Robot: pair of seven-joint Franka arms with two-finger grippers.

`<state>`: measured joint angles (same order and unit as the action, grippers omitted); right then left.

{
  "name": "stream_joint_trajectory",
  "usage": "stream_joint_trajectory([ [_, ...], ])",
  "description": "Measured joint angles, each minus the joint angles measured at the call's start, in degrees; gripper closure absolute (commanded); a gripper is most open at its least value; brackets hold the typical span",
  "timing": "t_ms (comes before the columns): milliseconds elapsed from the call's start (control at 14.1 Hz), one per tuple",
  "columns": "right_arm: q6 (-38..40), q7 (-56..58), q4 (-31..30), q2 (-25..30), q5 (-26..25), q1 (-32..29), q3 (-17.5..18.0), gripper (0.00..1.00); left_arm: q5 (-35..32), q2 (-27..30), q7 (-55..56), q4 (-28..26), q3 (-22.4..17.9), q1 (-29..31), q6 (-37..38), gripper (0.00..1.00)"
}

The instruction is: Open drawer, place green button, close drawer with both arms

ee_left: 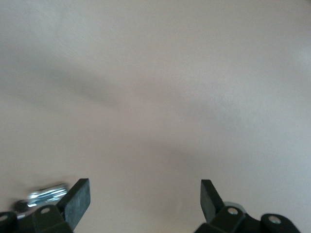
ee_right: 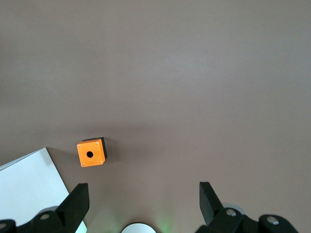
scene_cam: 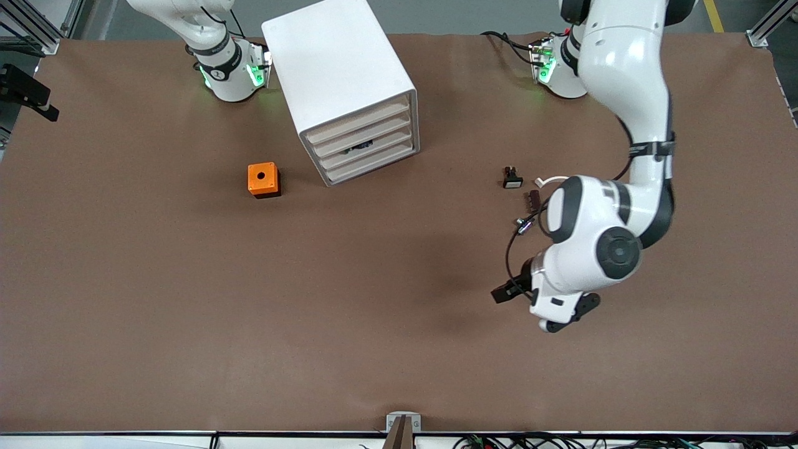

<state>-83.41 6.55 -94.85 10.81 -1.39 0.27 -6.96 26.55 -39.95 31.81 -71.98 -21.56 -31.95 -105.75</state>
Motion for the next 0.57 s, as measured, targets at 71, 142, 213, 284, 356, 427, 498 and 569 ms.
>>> stream_joint_trajectory([
  [71,0.0,0.0,0.0,0.0,0.0,0.0,0.0,0.0,0.0,1.8,-3.3,0.0,0.0,1.5,3.3,0.0],
  [142,-0.1,0.0,0.0,0.0,0.0,0.0,0.0,0.0,-0.1,3.5,-6.9,0.0,0.0,2.9,6.6,0.0],
  [213,-0.1,0.0,0.0,0.0,0.0,0.0,0.0,0.0,-0.6,5.2,-10.8,-0.1,0.0,4.4,10.1,0.0],
  [284,-0.1,0.0,0.0,0.0,0.0,0.0,0.0,0.0,-1.7,6.9,-14.7,-0.3,-0.1,5.8,13.3,0.0],
  [356,-0.1,0.0,0.0,0.0,0.0,0.0,0.0,0.0,-3.0,8.8,-18.3,-1.0,-0.1,7.3,15.8,0.0],
  [427,-0.1,0.0,-0.1,0.0,0.0,0.0,0.0,0.0,-4.4,11.4,-21.6,-2.7,-0.1,8.7,17.3,0.0],
  [498,-0.2,0.0,-0.1,0.0,0.0,0.0,0.0,0.0,-5.9,14.4,-24.5,-5.3,-0.1,10.0,18.0,0.0],
  [569,-0.2,0.0,-0.1,0.0,0.0,0.0,0.1,0.0,-7.8,18.0,-27.3,-8.6,-0.1,11.2,18.3,0.0],
])
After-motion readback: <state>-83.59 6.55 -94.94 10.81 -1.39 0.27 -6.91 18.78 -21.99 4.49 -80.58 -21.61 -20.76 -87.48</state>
